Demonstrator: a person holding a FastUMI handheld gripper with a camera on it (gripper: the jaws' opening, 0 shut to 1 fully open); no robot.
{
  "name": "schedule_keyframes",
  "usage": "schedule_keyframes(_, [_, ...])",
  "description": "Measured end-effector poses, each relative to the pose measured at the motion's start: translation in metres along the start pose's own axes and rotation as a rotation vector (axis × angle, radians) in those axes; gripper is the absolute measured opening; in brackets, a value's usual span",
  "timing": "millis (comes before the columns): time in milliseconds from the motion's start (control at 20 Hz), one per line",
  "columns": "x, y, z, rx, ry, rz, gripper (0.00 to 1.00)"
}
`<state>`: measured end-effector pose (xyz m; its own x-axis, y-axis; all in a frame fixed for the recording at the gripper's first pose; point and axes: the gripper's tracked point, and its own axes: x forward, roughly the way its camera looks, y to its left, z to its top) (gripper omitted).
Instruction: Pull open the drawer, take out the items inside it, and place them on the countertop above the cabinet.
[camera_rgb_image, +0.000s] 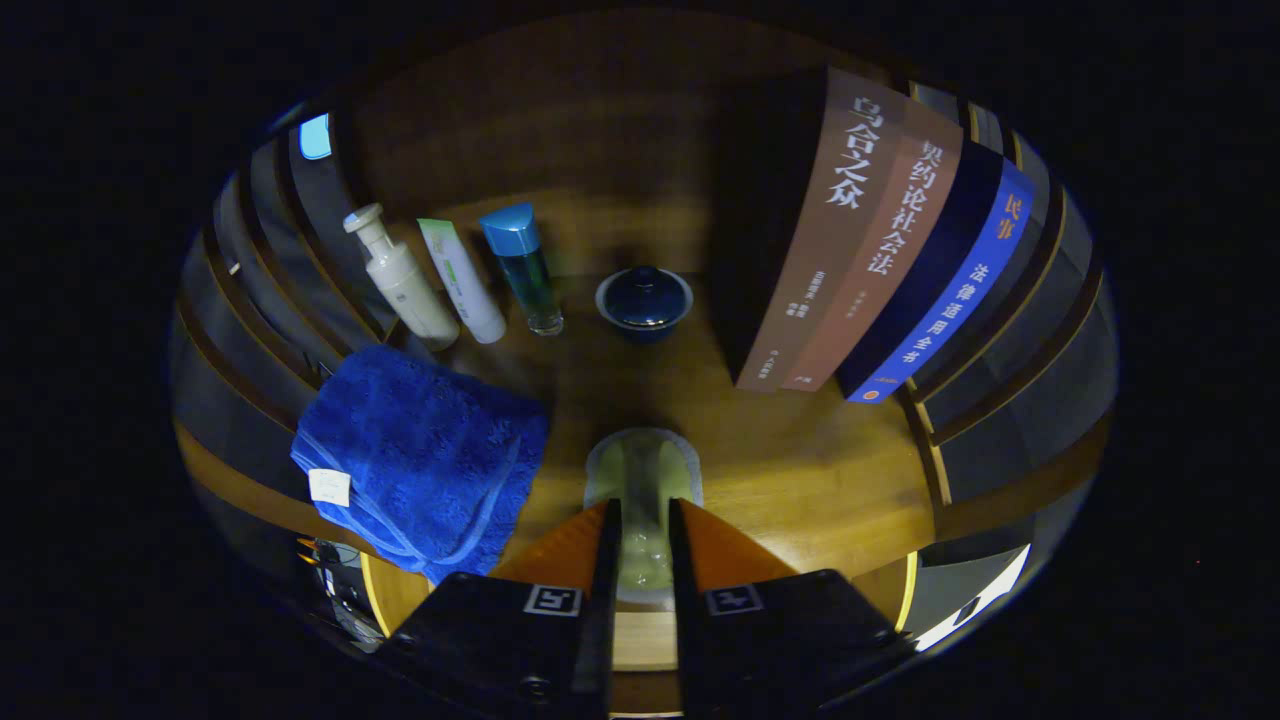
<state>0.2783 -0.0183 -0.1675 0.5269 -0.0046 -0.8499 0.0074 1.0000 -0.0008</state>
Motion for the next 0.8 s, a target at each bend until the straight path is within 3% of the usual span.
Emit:
schedule_keyframes(250, [-0.016, 0.000, -0.009, 0.009, -0.043, -0.003, 0.94])
schedule_keyframes(350, [-0.029, 0.003, -0.020, 0.030, -0.074, 0.014, 1.00])
schedule_keyframes(550, [-0.062, 0.013, -0.040, 0.072, -0.186, 0.072, 1.00])
schedule_keyframes(800, [-0.126, 0.019, -0.059, 0.088, -0.417, 0.108, 1.00])
